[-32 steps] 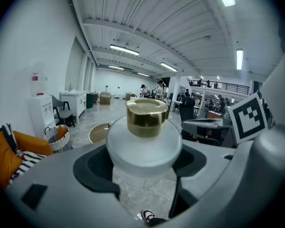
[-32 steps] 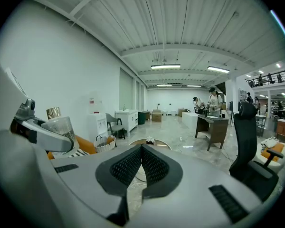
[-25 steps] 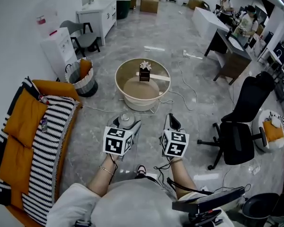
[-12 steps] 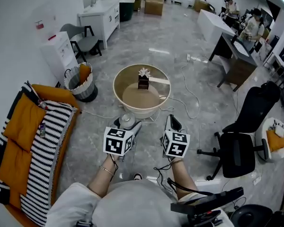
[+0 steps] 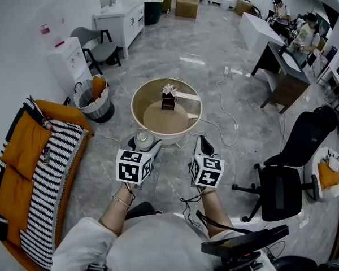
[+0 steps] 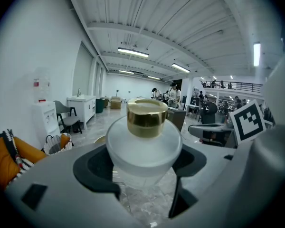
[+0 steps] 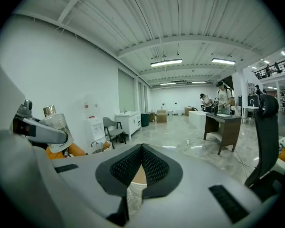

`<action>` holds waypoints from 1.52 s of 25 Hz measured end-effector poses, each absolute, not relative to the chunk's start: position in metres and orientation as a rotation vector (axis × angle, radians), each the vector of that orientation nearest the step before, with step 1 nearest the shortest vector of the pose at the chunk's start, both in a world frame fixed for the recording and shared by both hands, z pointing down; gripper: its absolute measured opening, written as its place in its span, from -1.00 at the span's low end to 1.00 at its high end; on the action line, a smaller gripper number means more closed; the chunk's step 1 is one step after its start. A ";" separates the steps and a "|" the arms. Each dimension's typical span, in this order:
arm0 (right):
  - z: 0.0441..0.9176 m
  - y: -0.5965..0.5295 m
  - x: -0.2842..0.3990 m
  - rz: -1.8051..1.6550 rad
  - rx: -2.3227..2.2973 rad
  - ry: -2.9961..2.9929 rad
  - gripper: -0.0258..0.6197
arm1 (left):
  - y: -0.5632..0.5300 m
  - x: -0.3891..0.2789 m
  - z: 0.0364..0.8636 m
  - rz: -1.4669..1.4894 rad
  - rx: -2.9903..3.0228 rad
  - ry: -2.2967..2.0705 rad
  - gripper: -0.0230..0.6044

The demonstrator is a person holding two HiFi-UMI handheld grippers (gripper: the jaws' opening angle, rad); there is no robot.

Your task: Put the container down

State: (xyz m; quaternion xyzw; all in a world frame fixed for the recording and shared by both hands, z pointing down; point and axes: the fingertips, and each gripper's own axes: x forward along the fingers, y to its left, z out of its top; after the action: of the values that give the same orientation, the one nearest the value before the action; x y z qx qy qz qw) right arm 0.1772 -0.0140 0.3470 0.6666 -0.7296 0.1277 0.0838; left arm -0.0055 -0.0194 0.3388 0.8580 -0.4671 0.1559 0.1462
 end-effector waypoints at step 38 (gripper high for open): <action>0.361 -0.357 0.189 0.423 2.011 -2.123 -0.85 | -0.359 0.025 0.358 0.523 2.520 -1.216 0.15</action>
State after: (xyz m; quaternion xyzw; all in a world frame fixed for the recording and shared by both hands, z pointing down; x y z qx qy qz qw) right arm 0.1890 -0.3571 0.3607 0.6776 -0.7154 0.1426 0.0934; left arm 0.0252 -0.3592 0.3581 0.8757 -0.4225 0.1817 0.1473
